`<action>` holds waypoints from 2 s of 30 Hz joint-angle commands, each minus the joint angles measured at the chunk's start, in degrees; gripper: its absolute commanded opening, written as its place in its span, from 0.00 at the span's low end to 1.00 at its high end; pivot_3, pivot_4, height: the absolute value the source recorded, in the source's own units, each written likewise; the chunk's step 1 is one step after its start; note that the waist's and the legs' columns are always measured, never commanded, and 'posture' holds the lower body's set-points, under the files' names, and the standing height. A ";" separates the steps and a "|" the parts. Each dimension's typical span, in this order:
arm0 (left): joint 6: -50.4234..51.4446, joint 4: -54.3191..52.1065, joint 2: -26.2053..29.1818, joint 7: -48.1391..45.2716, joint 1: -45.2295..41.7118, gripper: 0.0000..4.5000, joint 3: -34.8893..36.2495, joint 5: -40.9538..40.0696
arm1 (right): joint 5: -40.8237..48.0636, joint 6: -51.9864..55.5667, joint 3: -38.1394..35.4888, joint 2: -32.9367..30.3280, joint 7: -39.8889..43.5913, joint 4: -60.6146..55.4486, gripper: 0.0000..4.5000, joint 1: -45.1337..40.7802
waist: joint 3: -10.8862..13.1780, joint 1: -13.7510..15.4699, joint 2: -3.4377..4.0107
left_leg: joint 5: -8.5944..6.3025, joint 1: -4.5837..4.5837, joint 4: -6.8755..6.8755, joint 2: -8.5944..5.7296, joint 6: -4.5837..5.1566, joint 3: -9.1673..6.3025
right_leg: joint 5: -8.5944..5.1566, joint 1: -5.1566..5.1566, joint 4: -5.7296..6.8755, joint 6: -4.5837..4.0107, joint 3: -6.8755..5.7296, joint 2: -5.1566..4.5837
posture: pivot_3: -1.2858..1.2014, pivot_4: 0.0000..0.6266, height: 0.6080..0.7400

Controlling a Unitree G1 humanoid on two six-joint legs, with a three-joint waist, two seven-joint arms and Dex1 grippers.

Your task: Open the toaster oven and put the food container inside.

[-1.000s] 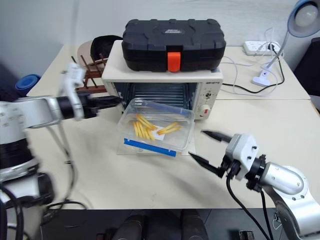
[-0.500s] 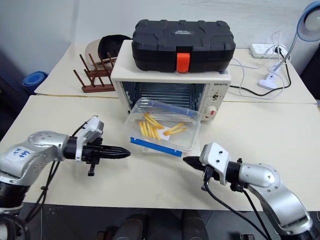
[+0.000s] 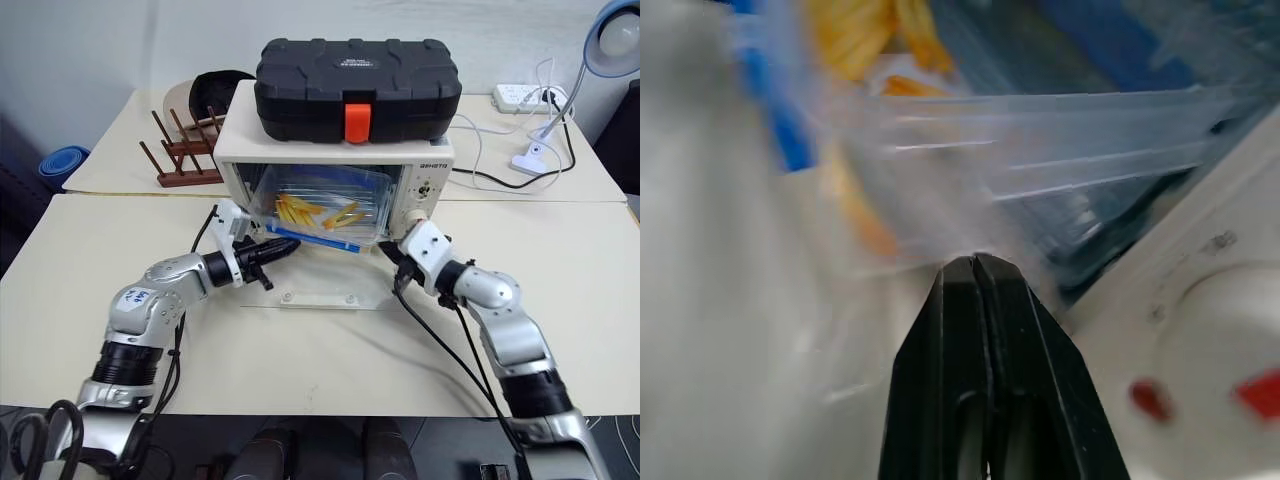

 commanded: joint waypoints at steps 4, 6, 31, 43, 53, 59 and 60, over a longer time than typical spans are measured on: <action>-7.77 5.30 -4.15 0.38 -4.14 0.00 1.58 2.30 | -2.38 0.41 -1.00 5.14 -5.58 4.75 0.01 -7.07 | 0.00 -0.09 0.00 | 0.01 -0.28 0.11 -0.01 -0.02 0.07 | 0.02 -0.32 0.10 0.03 0.06 -0.02 | 0.52 0.24 1.00; -7.30 3.70 -3.56 -1.09 -3.40 0.00 1.42 1.78 | 1.59 6.94 -1.37 3.57 -1.23 -2.06 0.01 -4.81 | 0.00 -0.09 0.00 | 0.01 -0.41 0.18 -0.02 -0.02 0.17 | 0.04 -0.51 0.22 0.05 0.15 -0.02 | 0.52 0.24 1.00; -3.64 -11.97 17.52 -23.83 10.11 0.04 8.97 -5.68 | 4.42 14.35 -2.07 0.44 0.89 -9.19 0.00 -4.13 | 0.00 -0.96 0.01 | -0.05 -0.96 0.42 -0.01 0.09 0.14 | 0.13 -0.90 0.34 0.11 0.18 -0.02 | 0.52 0.24 1.00; -1.73 -14.47 36.31 -41.81 21.65 0.82 25.09 -15.27 | 10.03 -5.12 -14.41 -19.55 27.66 -1.87 0.00 19.05 | 0.02 -0.26 0.04 | -0.43 -0.66 0.46 -0.03 0.77 0.32 | 0.20 -0.35 -0.23 0.23 0.18 -0.06 | 0.52 0.24 1.00; -7.18 -9.21 30.71 -39.92 26.97 0.99 26.88 -13.88 | 12.64 -12.07 -7.24 -7.05 29.82 4.05 0.00 11.40 | 0.06 -2.27 0.10 | -0.36 0.00 0.21 0.29 0.55 0.49 | 0.07 -0.26 0.27 -0.02 0.37 0.20 | 0.52 0.24 1.00; -10.11 -8.06 27.22 -34.81 29.85 0.99 28.98 -12.52 | 22.17 -5.61 -11.99 -2.55 24.22 -4.82 0.00 9.05 | 0.06 -1.49 0.10 | -0.33 -0.08 0.23 0.24 0.31 0.33 | 0.07 -0.38 0.25 -0.01 0.45 0.08 | 0.52 0.24 1.00; -10.78 -7.81 27.02 -34.59 30.49 0.99 29.32 -12.30 | 25.76 -2.99 -13.88 -1.59 21.37 -7.25 0.00 7.31 | 0.06 -1.42 0.10 | -0.33 -0.08 0.23 0.25 0.30 0.31 | 0.08 -0.39 0.25 -0.01 0.46 0.07 | 0.52 0.24 1.00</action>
